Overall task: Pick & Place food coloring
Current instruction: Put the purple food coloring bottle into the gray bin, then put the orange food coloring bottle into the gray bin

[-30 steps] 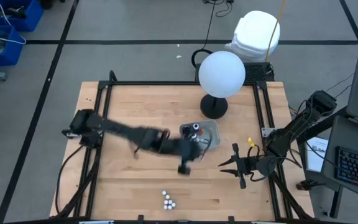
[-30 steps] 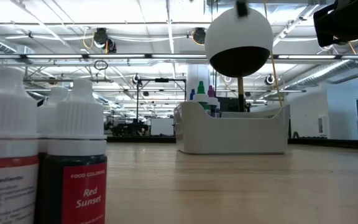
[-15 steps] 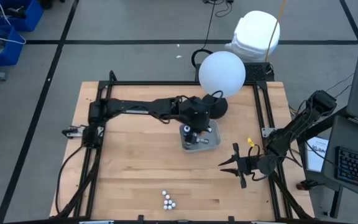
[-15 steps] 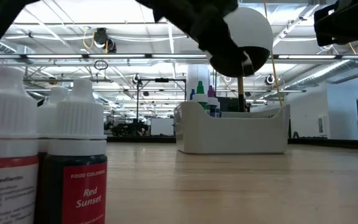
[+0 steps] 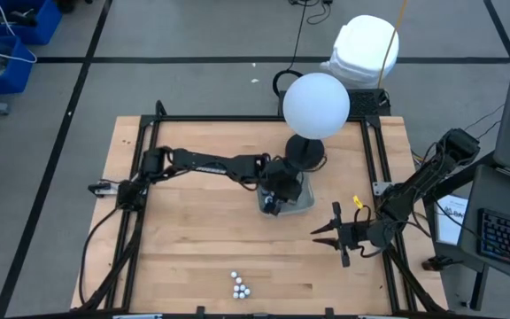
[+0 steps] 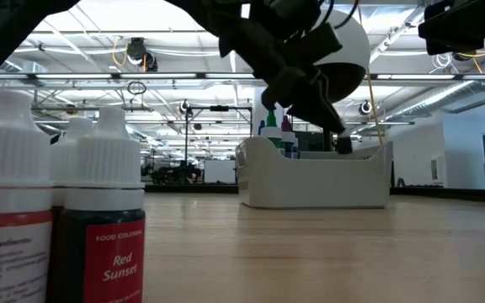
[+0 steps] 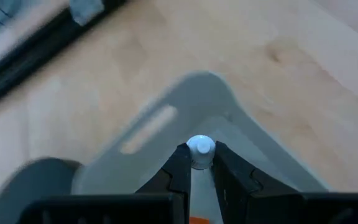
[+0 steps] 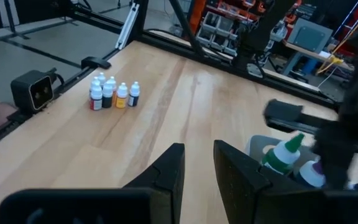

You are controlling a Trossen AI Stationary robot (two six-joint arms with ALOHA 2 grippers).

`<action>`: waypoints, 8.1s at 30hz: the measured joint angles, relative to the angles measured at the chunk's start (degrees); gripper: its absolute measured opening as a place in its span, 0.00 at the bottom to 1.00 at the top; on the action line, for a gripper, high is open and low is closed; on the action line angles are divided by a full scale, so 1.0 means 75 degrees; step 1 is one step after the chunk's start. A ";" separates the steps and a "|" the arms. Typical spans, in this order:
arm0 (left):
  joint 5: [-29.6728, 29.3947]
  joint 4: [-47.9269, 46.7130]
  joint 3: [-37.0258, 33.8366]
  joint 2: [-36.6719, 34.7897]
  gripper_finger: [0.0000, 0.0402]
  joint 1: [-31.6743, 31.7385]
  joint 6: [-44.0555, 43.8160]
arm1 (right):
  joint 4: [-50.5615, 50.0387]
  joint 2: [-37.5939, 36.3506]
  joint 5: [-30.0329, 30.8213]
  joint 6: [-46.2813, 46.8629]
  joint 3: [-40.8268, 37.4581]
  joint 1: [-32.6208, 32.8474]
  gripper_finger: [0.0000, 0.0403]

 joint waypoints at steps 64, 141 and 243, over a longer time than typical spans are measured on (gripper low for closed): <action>-0.2039 -0.4259 -0.0689 -0.5134 0.02 -0.3289 -0.4715 | 0.0202 0.0000 -0.0396 -0.0244 0.0011 -0.0016 0.19; -0.0511 0.1799 -0.5349 -0.2513 0.39 -0.4604 -0.6731 | -0.0006 0.0020 -0.0659 0.0535 0.0003 -0.0047 0.19; 0.0246 -0.3730 0.4501 0.1448 0.43 0.0444 -0.1661 | 0.0728 0.0017 -0.0659 -0.0503 0.0006 -0.0035 0.19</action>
